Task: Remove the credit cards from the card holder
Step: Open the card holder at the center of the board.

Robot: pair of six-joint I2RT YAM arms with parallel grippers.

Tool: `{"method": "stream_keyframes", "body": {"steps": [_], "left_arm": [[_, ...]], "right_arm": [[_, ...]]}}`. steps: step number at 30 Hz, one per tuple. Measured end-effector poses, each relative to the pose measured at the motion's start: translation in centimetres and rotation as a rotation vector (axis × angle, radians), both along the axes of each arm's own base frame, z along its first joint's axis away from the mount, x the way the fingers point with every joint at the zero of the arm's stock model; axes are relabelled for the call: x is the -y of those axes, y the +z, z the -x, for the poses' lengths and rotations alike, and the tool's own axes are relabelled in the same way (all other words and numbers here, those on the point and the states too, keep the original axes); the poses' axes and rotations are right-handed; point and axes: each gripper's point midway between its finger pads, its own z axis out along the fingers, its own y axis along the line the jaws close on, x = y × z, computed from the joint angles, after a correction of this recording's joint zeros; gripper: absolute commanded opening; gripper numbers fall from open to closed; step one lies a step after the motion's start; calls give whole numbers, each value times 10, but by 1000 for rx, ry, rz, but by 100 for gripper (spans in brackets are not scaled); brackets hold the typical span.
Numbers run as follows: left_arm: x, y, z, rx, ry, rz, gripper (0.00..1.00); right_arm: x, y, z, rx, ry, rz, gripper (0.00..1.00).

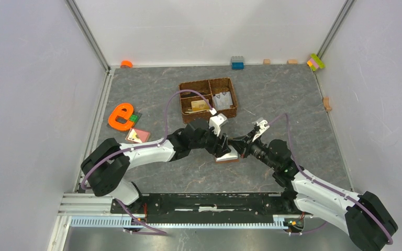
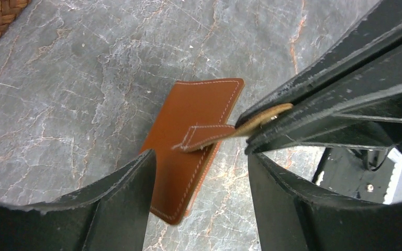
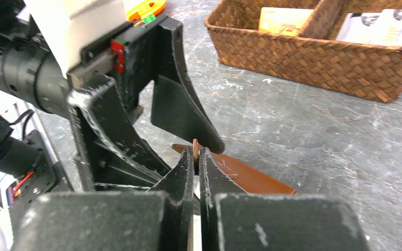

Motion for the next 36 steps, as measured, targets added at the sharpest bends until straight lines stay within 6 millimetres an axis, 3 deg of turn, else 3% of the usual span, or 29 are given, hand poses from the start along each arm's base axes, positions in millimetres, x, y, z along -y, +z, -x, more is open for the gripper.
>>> {"method": "stream_keyframes", "body": {"steps": [12, 19, 22, 24, 28, 36], "left_arm": [[1, -2, -8, 36, 19, -77, 45], [7, 7, -8, 42, 13, -68, 23], [11, 9, -7, 39, 5, -63, 9], [13, 10, -6, 36, 0, -58, 2], [6, 4, -7, 17, 27, -84, 2], [-5, 11, -10, 6, 95, -75, 2]], "right_arm": [[-4, 18, 6, 26, 34, -48, 0], [5, 20, 6, 49, -6, -64, 2], [9, 19, 5, 54, -30, -68, 11], [11, 19, 4, 54, -43, -72, 26], [13, 22, 2, 61, -60, -89, 56], [20, 30, -1, 100, -99, -112, 91]]}}
